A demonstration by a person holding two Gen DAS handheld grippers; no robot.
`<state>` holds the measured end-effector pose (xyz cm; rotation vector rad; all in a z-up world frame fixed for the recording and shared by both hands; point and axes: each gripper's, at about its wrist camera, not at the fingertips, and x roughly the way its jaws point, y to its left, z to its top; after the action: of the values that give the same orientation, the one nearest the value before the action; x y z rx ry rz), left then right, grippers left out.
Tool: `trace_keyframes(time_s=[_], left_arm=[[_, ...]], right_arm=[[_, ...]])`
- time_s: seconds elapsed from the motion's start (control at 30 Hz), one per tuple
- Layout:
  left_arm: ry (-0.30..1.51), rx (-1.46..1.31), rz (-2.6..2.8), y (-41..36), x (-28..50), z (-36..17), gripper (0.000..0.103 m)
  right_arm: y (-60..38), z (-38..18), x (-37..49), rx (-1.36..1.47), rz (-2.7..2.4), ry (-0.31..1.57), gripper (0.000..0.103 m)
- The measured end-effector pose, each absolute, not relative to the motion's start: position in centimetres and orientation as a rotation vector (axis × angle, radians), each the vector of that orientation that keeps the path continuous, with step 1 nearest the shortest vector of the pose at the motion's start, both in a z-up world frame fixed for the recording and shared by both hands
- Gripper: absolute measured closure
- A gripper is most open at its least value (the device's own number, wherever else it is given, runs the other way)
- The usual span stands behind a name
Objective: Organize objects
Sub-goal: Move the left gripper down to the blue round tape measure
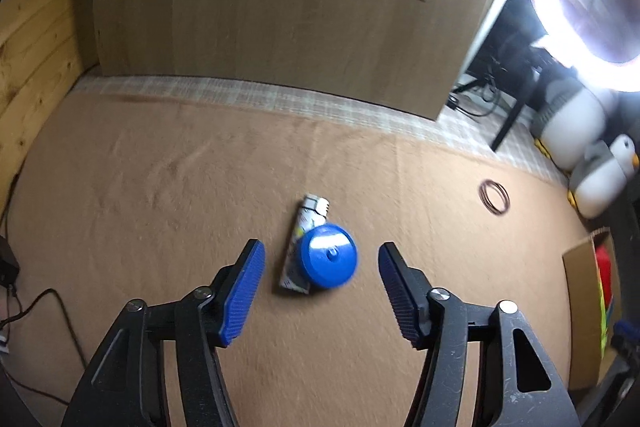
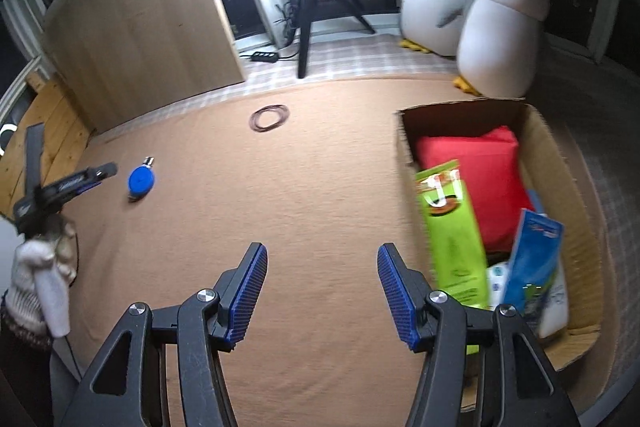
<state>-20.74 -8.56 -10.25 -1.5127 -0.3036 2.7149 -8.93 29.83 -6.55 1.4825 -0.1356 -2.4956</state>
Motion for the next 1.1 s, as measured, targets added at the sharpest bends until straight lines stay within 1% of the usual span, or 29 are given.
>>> trace_keyframes(time_s=[0.07, 0.13, 0.23, 0.53, 0.83, 1.1], left_arm=[[-0.328, -1.523, 2.698, -9.1, -21.7, -10.9, 0.045], [-0.34, -1.54, 2.685, -9.4, -22.4, -11.6, 0.053], [-0.337, -1.56, 2.666, -9.4, -23.4, -12.6, 0.06], [-0.332, -1.586, 2.613, -8.9, -24.8, -13.8, 0.072], [-0.322, -1.613, 2.559, -7.8, -25.1, -14.6, 0.076], [-0.265, -1.61, 2.494, -5.1, -24.2, -15.3, 0.077]], right_arm=[[29.3, -6.6, -8.9, 1.481, -2.486, -0.138, 0.049], [29.0, -6.7, -8.8, 1.484, -2.477, -0.137, 0.049], [28.8, -7.0, -8.7, 1.496, -2.47, -0.137, 0.049], [29.7, -7.7, -8.4, 1.542, -2.473, -0.148, 0.049], [30.2, -7.7, -8.4, 1.552, -2.473, -0.148, 0.049], [30.1, -7.7, -8.5, 1.561, -2.46, -0.152, 0.049]])
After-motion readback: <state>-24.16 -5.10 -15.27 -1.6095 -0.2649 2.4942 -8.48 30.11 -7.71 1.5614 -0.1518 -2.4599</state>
